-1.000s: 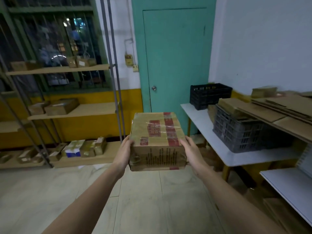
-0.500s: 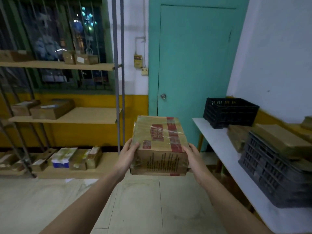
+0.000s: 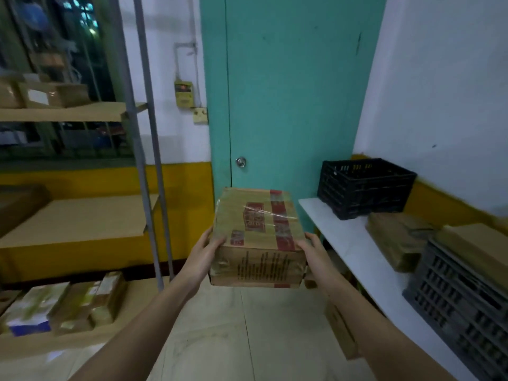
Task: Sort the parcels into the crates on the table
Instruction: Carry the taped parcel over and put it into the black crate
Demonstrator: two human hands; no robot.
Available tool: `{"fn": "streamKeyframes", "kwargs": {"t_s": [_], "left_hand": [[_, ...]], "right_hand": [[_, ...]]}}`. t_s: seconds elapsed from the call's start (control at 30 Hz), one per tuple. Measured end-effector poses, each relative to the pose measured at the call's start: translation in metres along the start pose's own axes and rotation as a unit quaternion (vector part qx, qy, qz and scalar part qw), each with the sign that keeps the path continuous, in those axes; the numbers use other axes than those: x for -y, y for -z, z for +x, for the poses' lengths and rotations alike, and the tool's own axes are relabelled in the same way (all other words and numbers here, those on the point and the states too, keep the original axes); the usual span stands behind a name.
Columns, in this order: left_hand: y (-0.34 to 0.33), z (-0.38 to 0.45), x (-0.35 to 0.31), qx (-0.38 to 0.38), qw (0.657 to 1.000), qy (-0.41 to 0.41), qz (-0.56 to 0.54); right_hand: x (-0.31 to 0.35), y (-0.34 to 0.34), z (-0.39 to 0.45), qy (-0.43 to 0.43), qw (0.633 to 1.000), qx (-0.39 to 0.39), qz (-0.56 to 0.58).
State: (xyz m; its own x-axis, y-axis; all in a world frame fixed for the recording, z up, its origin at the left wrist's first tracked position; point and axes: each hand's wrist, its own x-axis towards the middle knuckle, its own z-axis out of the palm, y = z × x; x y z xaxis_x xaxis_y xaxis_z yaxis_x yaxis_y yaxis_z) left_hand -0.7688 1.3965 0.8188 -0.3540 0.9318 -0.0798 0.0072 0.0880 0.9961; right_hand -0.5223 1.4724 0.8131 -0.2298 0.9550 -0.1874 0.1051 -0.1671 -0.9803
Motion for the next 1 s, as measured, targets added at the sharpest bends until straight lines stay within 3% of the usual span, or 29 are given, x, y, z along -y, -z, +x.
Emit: {"fn": "streamKeyframes", "kwargs": {"t_s": [0.33,0.53,0.7,1.0], "left_hand": [[-0.061,0.203,-0.014,0.029,0.999,0.003,0.018],[-0.087,0.300,-0.013,0.088,0.995,-0.004,0.045],[-0.110,0.377,0.004,0.137,0.989,0.014,0.055],[-0.195,0.529,0.057,0.282,0.950,0.077,0.108]], "right_hand": [[0.020,0.045,0.200,-0.061,0.998,0.012,0.022],[0.028,0.063,0.291,-0.106,0.994,-0.030,0.020],[0.005,0.071,0.351,-0.080,0.996,-0.047,0.013],[-0.076,0.076,0.429,-0.129,0.952,-0.256,0.105]]}}
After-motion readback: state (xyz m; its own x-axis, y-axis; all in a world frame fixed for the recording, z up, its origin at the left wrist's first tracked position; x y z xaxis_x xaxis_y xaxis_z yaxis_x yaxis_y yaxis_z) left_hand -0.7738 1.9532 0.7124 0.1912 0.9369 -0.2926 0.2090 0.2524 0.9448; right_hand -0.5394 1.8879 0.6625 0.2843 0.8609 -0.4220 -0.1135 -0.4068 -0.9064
